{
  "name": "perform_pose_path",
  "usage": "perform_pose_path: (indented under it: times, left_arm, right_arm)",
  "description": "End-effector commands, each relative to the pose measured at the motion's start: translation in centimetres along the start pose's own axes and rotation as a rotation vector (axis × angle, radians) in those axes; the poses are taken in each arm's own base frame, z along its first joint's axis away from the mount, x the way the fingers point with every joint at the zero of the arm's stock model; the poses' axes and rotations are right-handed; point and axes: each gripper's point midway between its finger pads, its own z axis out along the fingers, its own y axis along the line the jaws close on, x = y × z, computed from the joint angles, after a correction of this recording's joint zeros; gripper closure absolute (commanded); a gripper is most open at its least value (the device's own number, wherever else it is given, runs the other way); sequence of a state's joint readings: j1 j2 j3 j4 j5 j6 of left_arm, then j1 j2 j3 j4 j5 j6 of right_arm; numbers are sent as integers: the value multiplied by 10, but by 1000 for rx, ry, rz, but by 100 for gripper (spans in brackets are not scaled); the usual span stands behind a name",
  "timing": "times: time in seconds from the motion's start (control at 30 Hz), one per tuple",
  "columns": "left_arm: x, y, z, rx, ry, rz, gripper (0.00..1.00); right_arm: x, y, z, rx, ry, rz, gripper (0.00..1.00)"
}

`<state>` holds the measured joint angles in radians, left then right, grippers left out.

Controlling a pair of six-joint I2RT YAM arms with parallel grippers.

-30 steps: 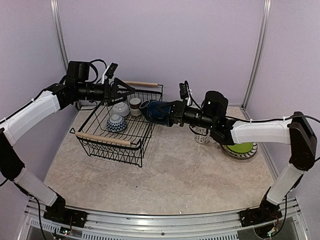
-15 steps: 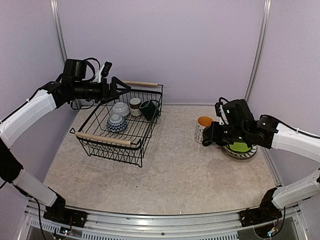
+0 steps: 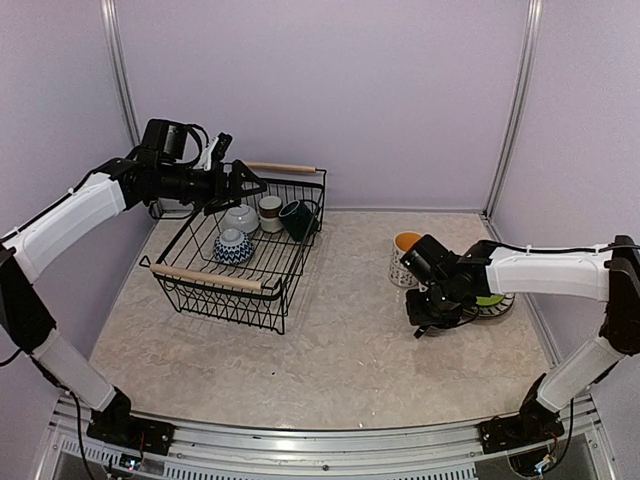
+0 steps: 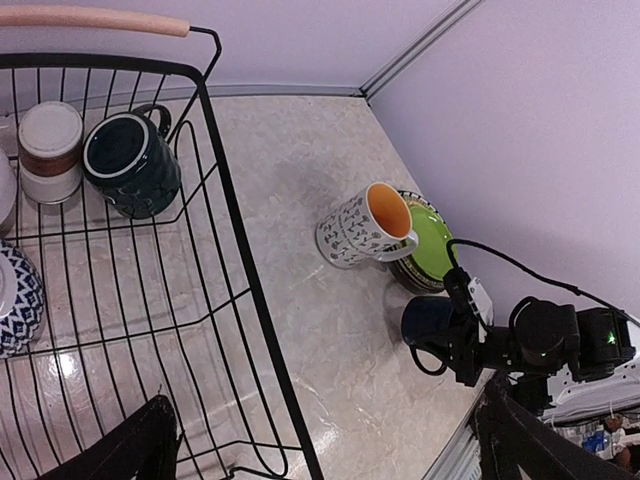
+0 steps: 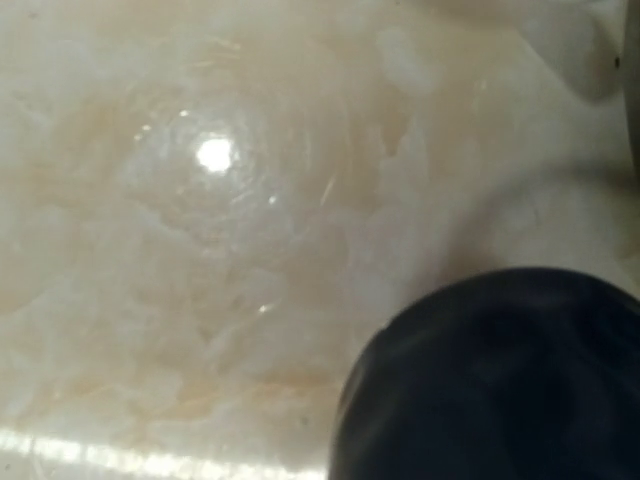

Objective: Unload the mixed dishes from the dish rack
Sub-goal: Place the cup at the center of the board.

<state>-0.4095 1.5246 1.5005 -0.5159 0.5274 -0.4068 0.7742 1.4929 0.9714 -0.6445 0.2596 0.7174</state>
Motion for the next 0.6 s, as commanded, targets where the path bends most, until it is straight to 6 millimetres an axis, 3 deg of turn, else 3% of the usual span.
perform_pose_path:
  times: [0.0, 0.37, 0.57]
  left_arm:
    - [1, 8, 6, -42, 36, -17, 1]
    - [18, 10, 27, -36, 169, -93, 1]
    - [42, 9, 51, -44, 269, -114, 3]
  right_arm:
    - [-37, -2, -2, 1, -86, 25, 100]
    - [-44, -6, 28, -48, -35, 39, 100]
    - [-42, -5, 39, -37, -17, 37, 81]
